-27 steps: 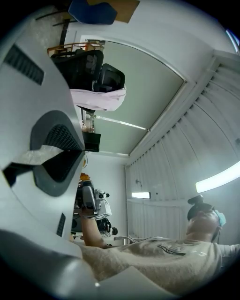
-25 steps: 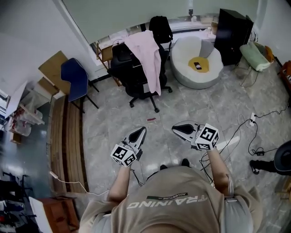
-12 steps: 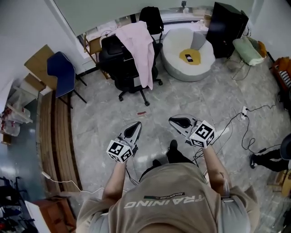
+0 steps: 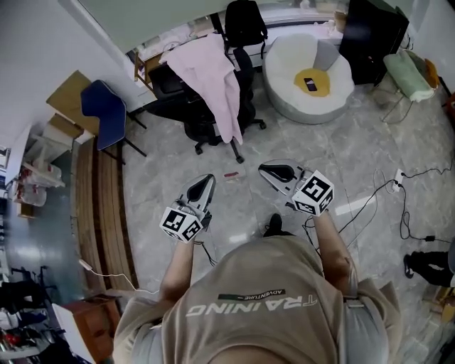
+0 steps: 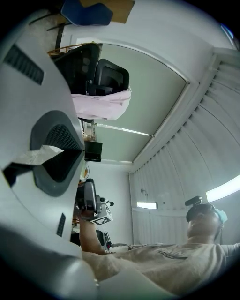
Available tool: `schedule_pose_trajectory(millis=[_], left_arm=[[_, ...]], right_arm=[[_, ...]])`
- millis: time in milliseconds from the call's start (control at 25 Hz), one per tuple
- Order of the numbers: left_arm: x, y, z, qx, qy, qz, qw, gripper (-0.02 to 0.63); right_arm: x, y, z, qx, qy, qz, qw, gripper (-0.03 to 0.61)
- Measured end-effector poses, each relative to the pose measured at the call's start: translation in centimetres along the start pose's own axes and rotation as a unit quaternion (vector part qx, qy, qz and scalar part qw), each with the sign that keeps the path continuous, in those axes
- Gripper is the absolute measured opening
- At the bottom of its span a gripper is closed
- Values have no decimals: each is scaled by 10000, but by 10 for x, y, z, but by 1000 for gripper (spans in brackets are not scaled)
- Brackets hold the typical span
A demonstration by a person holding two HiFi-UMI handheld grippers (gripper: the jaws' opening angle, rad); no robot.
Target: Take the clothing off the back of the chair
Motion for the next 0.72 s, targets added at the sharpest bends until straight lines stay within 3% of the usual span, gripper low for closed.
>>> schedule_pose_trajectory(millis=[200, 480, 720], left_arm=[[-21, 39, 11, 40, -117, 279, 9995, 12], [-42, 59, 19, -14, -80, 587, 9982, 12], [-63, 70, 30, 24, -10, 606, 9982, 12]], right_arm=[[53, 8, 7, 56, -16, 258, 9997, 38], [81, 23, 12, 132, 173, 443, 9988, 38], [103, 45, 15, 13, 163, 468, 9988, 38]])
Point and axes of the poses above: the fingertips, and each gripper's own axes: y forward along the fingers, x to its right, z out of its top, the point moved 9 cm from there along -y, backward along the fingers, and after that the axes turned 4 degrees about -x, right-handed, at the moved point
